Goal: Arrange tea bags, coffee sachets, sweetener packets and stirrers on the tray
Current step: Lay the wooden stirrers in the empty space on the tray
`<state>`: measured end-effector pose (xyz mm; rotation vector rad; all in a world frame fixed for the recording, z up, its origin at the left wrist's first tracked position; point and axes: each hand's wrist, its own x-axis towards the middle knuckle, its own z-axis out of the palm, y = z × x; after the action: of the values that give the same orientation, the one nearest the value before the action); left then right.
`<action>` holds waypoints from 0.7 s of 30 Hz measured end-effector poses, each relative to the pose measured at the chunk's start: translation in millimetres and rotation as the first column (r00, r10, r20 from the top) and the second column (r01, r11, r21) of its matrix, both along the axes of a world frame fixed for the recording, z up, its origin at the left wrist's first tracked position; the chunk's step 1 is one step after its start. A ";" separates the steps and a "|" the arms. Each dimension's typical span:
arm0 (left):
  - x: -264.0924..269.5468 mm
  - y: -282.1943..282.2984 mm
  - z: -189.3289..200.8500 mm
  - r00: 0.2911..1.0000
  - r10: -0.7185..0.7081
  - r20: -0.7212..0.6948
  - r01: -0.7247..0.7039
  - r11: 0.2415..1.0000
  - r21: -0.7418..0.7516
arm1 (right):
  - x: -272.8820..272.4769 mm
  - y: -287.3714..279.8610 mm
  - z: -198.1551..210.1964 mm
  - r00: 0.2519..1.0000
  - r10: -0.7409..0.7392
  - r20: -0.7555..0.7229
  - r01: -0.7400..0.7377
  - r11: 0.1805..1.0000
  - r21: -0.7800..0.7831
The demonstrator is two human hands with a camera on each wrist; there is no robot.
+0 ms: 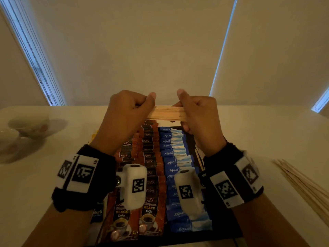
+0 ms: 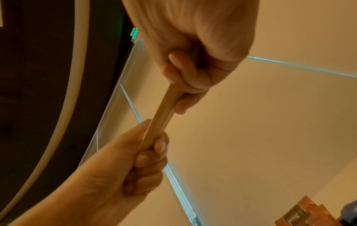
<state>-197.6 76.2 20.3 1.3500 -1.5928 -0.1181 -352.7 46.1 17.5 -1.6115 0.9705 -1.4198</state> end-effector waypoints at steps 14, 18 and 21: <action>6.6 5.5 9.0 0.995 0.010 -0.103 -0.014 0.999 -0.038 | 1.7 -0.9 1.8 0.978 0.058 -0.200 -0.112 0.957 -0.268; 4.6 4.0 10.1 0.964 -0.004 -0.265 0.020 0.998 0.055 | 4.9 -0.6 -1.9 0.991 0.026 -0.134 -0.066 0.950 -0.305; 6.7 0.4 7.0 0.968 0.099 -0.229 -0.059 0.983 0.173 | 11.7 2.6 -6.9 0.987 -0.015 -0.158 -0.043 0.935 -0.353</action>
<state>-190.9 76.6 27.3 1.4662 -1.3500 -0.3560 -340.9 48.7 10.7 -2.0181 0.8186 -1.5412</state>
